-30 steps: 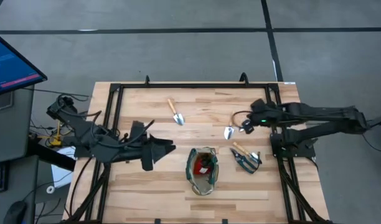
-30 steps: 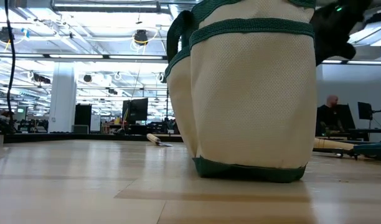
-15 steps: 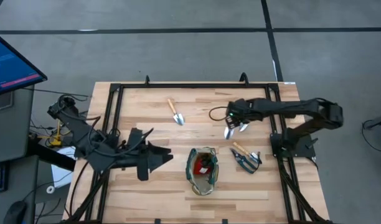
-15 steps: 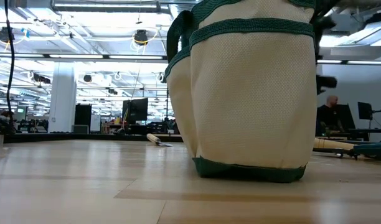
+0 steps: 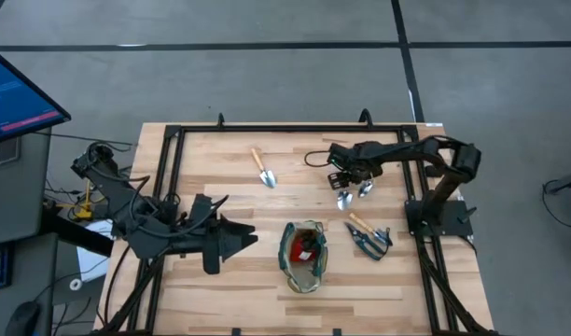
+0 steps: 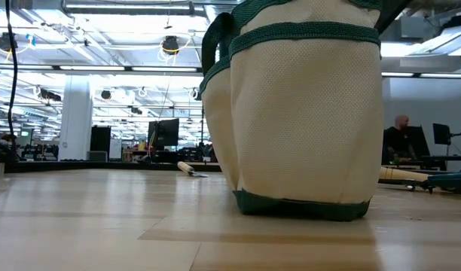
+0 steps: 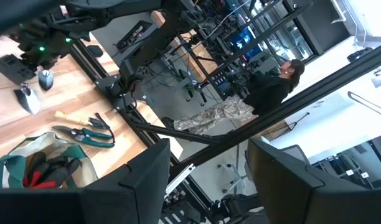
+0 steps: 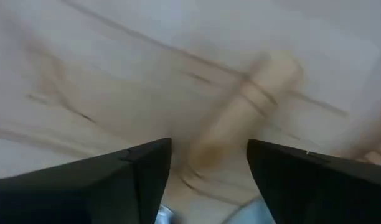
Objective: Pick & Place Garden tools in Gardening bag
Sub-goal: Put the brown trowel into the green gardening bag
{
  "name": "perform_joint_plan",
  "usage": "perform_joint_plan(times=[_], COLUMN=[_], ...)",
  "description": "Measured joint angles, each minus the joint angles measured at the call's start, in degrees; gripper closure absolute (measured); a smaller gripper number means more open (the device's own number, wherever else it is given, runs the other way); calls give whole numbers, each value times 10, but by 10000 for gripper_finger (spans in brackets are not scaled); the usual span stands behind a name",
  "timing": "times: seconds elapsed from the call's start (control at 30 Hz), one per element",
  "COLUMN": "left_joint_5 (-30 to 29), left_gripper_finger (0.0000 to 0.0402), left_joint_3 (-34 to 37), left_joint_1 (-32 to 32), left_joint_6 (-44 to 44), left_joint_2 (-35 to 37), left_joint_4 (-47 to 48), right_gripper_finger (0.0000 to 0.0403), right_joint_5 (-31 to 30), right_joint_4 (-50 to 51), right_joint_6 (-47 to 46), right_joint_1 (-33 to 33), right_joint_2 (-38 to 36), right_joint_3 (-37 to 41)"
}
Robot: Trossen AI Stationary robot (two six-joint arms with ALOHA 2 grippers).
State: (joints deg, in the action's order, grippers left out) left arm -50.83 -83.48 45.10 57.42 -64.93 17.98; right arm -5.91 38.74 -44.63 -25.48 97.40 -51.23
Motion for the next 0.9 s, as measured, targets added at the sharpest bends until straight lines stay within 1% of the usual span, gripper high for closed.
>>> perform_joint_plan(times=[0.07, 0.13, 0.2, 0.33, 0.5, 0.57, 0.73, 0.9], left_joint_5=[0, 0, 0, 0, 0, 0, -4, -13], left_gripper_finger=[188, 188, 188, 188, 188, 188, 188, 188], left_joint_3=[0, 0, 0, 0, 0, 0, 0, 0], left_joint_1=[0, 0, 0, 0, 0, 0, 0, 0], left_joint_6=[0, 0, 0, -2, -7, -25, -59, -60], left_joint_2=[0, 0, 0, 0, 0, 0, 0, 0], left_joint_4=[0, 0, 0, 0, 0, 0, 0, 0], right_gripper_finger=[214, 237, 270, 349, 349, 349, 349, 349], right_joint_5=[14, 18, 17, 22, 30, 42, 62, 63], right_joint_4=[-2, -2, -4, -7, -21, -49, -94, -127], right_joint_6=[-6, -7, -7, 0, 32, 52, 101, 152], right_joint_1=[-5, -9, -10, -18, -24, -24, -26, 9], right_joint_2=[10, 18, 19, 14, -7, -23, -110, -226], right_joint_3=[-1, -2, -2, 0, 4, 7, 4, 4])
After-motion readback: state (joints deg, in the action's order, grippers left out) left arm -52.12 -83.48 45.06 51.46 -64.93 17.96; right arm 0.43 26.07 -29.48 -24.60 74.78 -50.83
